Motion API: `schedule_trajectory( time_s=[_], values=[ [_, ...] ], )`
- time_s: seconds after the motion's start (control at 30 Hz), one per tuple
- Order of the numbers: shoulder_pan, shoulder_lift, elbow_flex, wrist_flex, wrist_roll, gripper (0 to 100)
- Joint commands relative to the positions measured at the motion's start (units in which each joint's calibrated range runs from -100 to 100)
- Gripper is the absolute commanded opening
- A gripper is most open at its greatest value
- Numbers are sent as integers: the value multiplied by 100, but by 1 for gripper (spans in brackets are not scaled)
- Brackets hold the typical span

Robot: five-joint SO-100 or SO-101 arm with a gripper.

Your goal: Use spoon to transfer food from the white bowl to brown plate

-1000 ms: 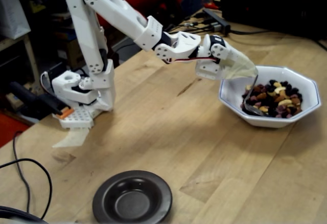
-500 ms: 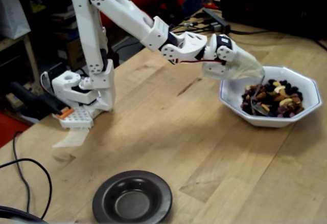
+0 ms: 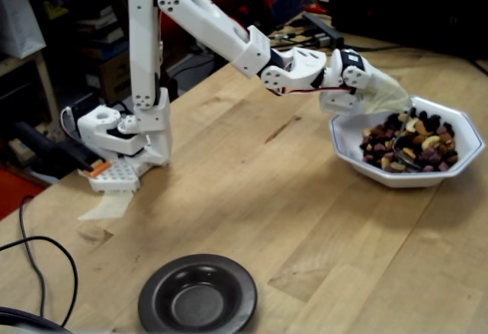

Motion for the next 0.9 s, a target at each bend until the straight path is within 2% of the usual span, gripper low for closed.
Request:
schedule_trajectory(
  time_s=[0.0, 0.27, 0.87],
  values=[
    [-79, -104, -317, -74, -49, 4],
    [-49, -138, -308, -74, -54, 4],
    [-27, -1371, 196, -74, -54, 4]
  ],
)
